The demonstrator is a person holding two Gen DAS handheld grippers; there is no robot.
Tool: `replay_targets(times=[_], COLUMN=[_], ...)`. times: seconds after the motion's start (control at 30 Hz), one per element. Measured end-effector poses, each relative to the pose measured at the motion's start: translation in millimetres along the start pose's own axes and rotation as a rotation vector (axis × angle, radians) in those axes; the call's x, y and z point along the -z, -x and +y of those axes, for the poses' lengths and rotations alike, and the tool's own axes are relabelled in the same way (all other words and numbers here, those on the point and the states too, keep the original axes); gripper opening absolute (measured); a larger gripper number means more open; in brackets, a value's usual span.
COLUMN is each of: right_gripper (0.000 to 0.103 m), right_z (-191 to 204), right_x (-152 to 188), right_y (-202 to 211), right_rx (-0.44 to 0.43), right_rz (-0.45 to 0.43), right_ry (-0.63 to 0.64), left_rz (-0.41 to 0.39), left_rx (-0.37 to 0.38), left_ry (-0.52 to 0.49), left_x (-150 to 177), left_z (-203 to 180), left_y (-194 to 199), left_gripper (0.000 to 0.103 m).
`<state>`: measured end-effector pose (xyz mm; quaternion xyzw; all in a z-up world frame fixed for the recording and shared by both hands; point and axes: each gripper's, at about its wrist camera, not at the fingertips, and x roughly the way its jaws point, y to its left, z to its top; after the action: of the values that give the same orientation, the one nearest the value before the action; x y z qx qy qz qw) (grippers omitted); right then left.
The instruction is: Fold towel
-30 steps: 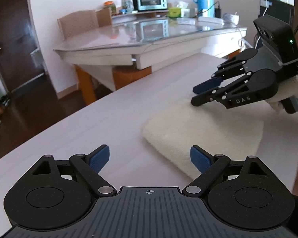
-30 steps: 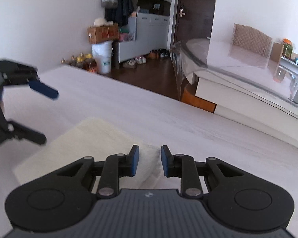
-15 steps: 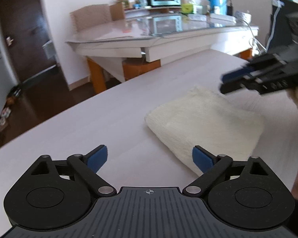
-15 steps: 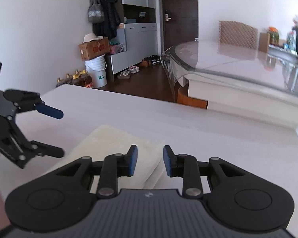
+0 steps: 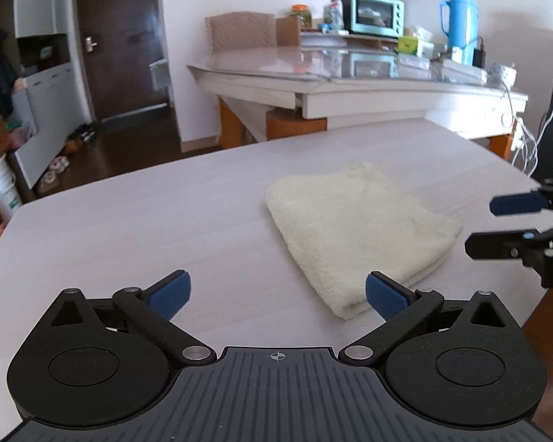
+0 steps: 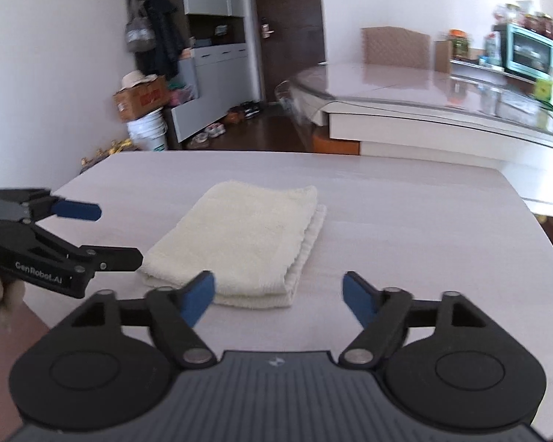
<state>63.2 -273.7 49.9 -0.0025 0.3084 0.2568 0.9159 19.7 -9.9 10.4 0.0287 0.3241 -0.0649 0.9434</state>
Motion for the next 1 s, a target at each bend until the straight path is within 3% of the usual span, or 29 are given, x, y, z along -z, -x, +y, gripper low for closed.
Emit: replay_targets(times=[0.33,0.47,0.63,1.0], right_gripper=[0.096,0.102,0.103,0.103], right_z=[4,5,1,13], right_x=[11,13,16,14], right_y=[28,38,46,41], right_rx=[0.046,0.052,0.070,0.103], right_rz=[-0.020,-0.047,-0.074,-0.011], right_ry=[-0.038,-0.040,-0.064,-0.065], left_rz=[0.000,-0.014,-0.024,-0.063], left_rx=[-0.056,-0.013,-0.007,-0.037], left_ry=[0.099,0.134,0.149,0.133], left_x=[5,9,11,14], left_z=[-22,-23,-23,-25], left_y=[28,38,43,45], left_gripper=[0.103,0.103,0.103,0.103])
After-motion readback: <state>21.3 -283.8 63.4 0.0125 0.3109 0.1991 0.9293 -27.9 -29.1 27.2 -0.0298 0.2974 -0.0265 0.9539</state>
